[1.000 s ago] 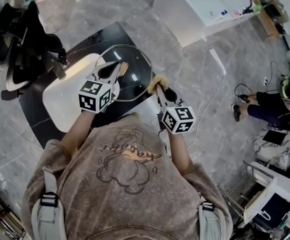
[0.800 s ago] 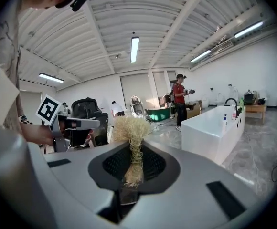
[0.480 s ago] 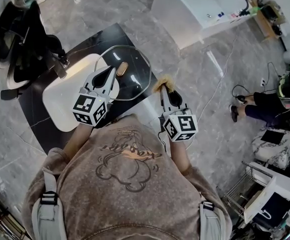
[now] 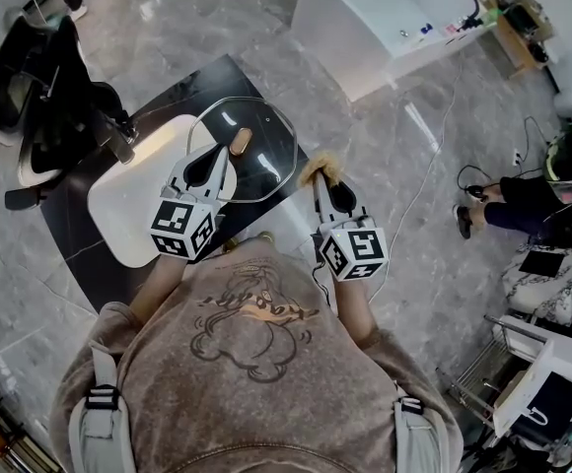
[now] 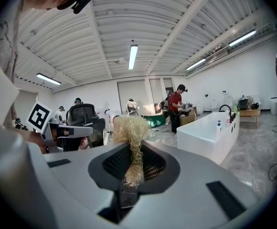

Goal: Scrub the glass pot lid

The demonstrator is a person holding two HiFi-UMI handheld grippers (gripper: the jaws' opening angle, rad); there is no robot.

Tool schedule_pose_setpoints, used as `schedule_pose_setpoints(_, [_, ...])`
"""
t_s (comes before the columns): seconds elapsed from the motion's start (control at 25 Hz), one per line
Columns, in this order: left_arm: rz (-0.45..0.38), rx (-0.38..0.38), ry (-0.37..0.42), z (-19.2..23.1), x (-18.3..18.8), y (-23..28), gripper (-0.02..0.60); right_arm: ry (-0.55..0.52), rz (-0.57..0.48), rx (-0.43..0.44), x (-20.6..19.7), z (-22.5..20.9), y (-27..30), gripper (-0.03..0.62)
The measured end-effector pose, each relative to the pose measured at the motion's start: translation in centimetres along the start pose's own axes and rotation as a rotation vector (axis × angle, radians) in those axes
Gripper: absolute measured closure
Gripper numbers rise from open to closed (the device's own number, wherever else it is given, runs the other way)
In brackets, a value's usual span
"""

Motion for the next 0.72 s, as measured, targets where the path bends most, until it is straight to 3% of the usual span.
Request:
schedule_pose_setpoints(0.36, [0.012,0.034,-0.037,0.6,-0.7,-1.2,0.565,0.009,0.024,0.006,-1.0,1.0,-0.4,0.546])
schedule_pose_setpoints(0.72, [0.033,0.027,-0.026,0.3,-1.1,-2.4,0.565,0.01,0.035,0.012,-1.4,2.3,-0.7,0.546])
Point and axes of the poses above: the fingertips, and each gripper's own axes: y forward along the fingers, z to its left, x out of its top, the point moved 4 cm from there along -y, backward along the fingers, and after that the axes turned 6 degrees about y, right-handed, at the moved point
